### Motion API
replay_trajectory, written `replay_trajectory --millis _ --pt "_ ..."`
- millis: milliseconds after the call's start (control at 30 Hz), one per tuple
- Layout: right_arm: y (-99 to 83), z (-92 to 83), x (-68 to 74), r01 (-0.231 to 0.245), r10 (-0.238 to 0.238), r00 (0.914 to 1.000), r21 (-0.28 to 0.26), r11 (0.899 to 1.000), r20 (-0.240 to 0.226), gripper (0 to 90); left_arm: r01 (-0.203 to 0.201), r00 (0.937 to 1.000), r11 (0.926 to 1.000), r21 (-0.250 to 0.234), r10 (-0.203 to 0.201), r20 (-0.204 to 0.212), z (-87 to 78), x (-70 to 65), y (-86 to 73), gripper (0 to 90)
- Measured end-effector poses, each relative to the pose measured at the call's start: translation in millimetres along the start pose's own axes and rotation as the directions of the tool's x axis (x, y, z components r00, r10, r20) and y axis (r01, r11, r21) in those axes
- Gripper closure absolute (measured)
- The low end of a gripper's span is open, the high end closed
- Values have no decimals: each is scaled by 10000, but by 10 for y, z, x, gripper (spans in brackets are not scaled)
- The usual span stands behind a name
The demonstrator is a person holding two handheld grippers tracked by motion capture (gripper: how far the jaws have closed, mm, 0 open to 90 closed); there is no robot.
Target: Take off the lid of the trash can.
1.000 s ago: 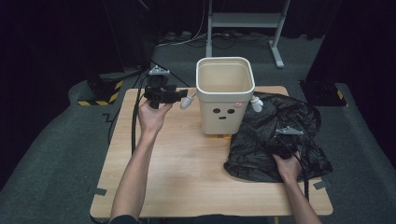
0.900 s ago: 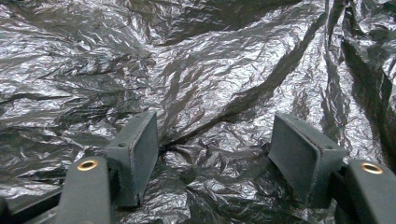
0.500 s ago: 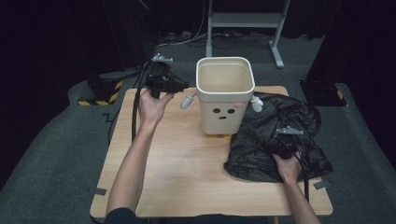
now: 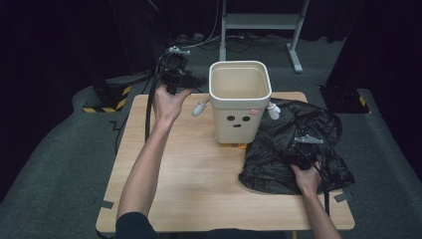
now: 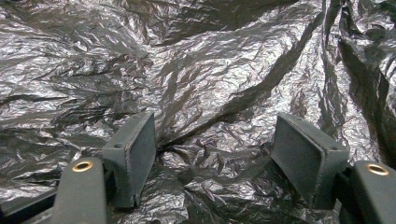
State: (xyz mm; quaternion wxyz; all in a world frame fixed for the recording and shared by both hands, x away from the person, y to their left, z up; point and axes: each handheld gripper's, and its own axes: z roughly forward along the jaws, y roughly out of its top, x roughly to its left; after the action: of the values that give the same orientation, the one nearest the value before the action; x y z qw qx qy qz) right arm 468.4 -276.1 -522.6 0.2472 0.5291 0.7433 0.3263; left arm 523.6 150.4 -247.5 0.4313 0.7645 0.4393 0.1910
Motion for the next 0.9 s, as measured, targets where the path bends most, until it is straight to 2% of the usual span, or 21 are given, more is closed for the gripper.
replay_trajectory --millis 100,233,567,900 --pt "3 1 -1 1 -1 10000 3 10000 -3 299 166 9997 9998 -60 -165 182 34 21 29 361" --pt "2 2 -3 15 -15 10000 -1 10000 -8 300 135 9999 9998 133 -135 -13 105 31 58 351" --pt "2 1 -2 6 -6 10000 1 10000 -11 300 132 9997 9998 -120 -135 -207 144 56 129 326" --pt "2 4 4 -4 4 10000 -19 10000 -31 303 117 9994 9998 -175 -122 -311 189 68 178 375"
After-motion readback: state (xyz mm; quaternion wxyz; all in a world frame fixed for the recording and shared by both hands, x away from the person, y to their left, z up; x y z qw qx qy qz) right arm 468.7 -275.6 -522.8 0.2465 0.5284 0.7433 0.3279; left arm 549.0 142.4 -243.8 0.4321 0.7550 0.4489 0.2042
